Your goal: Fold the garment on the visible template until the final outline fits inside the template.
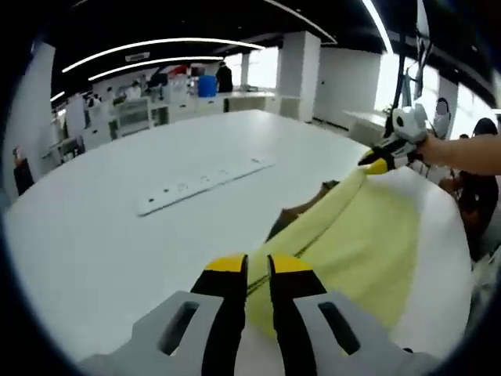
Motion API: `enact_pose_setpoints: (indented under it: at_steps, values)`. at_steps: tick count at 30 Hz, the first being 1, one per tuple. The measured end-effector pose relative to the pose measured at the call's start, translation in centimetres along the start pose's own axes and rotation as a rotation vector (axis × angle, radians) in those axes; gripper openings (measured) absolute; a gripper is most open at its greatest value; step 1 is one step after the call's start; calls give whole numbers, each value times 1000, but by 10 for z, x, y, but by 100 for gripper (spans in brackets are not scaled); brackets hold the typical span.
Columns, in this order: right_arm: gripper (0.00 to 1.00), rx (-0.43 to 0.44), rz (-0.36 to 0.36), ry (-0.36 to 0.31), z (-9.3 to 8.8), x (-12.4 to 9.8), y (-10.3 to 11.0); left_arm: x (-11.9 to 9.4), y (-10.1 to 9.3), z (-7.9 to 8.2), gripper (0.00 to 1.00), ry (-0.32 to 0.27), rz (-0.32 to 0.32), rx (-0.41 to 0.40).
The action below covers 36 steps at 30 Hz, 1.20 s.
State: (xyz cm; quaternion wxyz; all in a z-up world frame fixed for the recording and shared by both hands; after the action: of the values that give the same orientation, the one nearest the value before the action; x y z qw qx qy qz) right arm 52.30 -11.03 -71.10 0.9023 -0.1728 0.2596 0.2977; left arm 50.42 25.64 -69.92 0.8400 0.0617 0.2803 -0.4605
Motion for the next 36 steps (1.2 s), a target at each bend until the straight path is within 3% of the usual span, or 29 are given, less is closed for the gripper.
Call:
enact_pose_setpoints:
  at_steps: [2, 4, 7, 11, 13, 17, 19, 23, 27, 32, 36]
  values:
    - [18, -48, 11, 17, -1, 4, 2, 3, -1, -1, 8, 40, -4, 37]
    - [17, -92, 14, 35, -2, 7, 2, 5, -1, -1, 8, 105, 8, 125]
    - [18, -127, 26, 44, -1, 11, 3, 10, -2, -6, 6, 172, -8, 171]
    - [20, -241, 31, 81, -3, 15, 6, 16, 0, -12, 9, 249, -4, 231]
    - [20, -309, 27, 95, -3, 18, 8, 19, 0, -12, 10, 273, 4, 253]
    - [20, -356, 18, 100, 0, 24, 10, 21, 2, -7, 10, 334, 55, 341]
    - [18, -384, 6, 103, 1, 25, 9, 23, 0, -6, 10, 332, 44, 347]
    - [13, -411, 24, 106, 2, 27, 10, 31, 1, -8, 6, 402, 21, 401]
    - [0, -468, 30, 125, 0, 30, 11, 34, 0, -6, 0, 416, 26, 423]
    - [0, -456, 0, 100, 5, 27, 8, 32, 3, 0, 0, 395, 68, 452]
    - [0, -380, -75, 28, 19, 27, -2, 28, 12, 11, 0, 340, 149, 420]
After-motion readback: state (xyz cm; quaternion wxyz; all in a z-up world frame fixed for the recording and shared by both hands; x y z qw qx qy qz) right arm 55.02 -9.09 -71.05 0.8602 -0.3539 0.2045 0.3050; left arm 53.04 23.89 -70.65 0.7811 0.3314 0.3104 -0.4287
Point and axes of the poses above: the point that each gripper's makers call its tool centre point, and the gripper's own axes: x roughly forward along the fingers, y roughly to its left, z roughly out of its top, the point moved 9 cm from there along -x, roughly backward along the fingers, and after that the axes turned 14 degrees about -z, right-handed, at the moved point
